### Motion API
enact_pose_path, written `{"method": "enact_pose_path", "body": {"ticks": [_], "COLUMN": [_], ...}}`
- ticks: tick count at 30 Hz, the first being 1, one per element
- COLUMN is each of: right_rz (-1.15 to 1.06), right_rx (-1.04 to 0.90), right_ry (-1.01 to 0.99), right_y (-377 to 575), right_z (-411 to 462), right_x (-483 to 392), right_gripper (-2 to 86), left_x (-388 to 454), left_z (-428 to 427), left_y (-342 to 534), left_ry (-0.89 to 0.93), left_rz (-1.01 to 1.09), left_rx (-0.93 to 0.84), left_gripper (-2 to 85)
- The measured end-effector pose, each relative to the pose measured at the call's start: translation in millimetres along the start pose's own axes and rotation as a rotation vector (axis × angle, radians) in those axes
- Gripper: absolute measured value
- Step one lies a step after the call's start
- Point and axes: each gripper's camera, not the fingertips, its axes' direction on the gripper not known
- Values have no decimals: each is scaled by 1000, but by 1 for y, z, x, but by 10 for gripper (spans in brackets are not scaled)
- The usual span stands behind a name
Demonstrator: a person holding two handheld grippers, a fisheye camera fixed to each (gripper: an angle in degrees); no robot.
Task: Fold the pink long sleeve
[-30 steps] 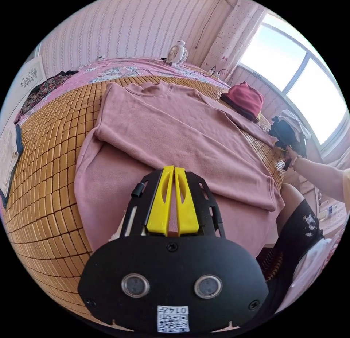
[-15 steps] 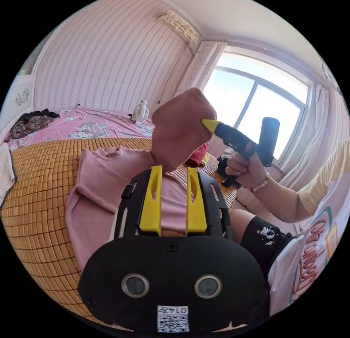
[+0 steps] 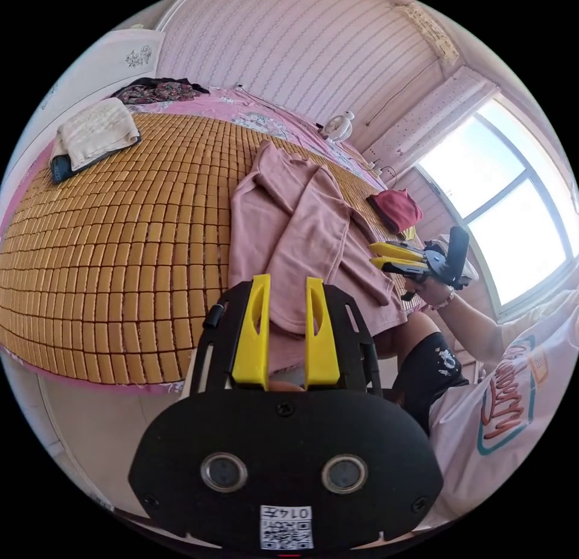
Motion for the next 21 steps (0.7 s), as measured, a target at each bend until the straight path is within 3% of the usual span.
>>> {"method": "enact_pose_path", "body": {"ticks": [5, 9, 13, 17, 21], "right_rz": [99, 192, 317, 341, 426], "right_rx": [-5, -43, -229, -107, 97], "right_ry": [272, 454, 455, 299, 238], "right_y": [-30, -67, -77, -75, -57], "right_z": [17, 60, 104, 71, 7], "right_x": [68, 139, 199, 224, 255], "right_gripper": [98, 93, 60, 18, 19], "left_x": [40, 100, 139, 156, 196], "left_z": [65, 130, 136, 128, 87], "left_y": [-52, -68, -73, -83, -111], "left_ry": [-6, -187, -309, -312, -311], "left_rz": [136, 334, 505, 589, 669], "left_rx": [-204, -425, -422, -390, -179], "left_gripper": [103, 112, 85, 8, 13]}}
